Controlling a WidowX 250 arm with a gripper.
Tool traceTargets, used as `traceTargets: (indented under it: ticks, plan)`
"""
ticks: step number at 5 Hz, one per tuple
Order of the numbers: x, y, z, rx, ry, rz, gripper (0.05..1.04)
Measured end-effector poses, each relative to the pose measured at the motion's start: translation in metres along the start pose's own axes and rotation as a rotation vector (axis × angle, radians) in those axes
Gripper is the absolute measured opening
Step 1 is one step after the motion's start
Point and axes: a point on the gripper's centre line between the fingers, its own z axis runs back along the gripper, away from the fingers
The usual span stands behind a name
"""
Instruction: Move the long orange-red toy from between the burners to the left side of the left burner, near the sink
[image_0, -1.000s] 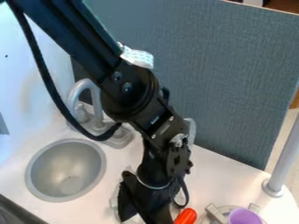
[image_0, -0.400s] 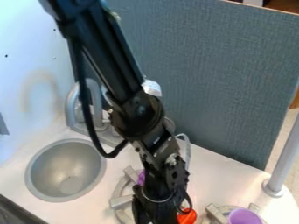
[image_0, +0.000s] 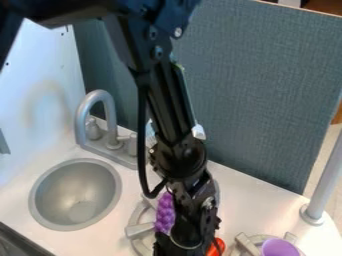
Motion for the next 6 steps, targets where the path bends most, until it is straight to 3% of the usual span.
traceTargets:
  ticks: [2,3,4,6]
  plan:
    - [-0.003,0.003,-0.014,0.020,0.053,0.033,0.964]
    - [0.002,0.000,-0.014,0.005,0.026,0.031,0.692]
    - [-0.002,-0.003,-0.013,-0.015,0.005,0.011,0.548]
    - [-0.013,-0.007,0.070,-0.079,-0.158,-0.018,0.548]
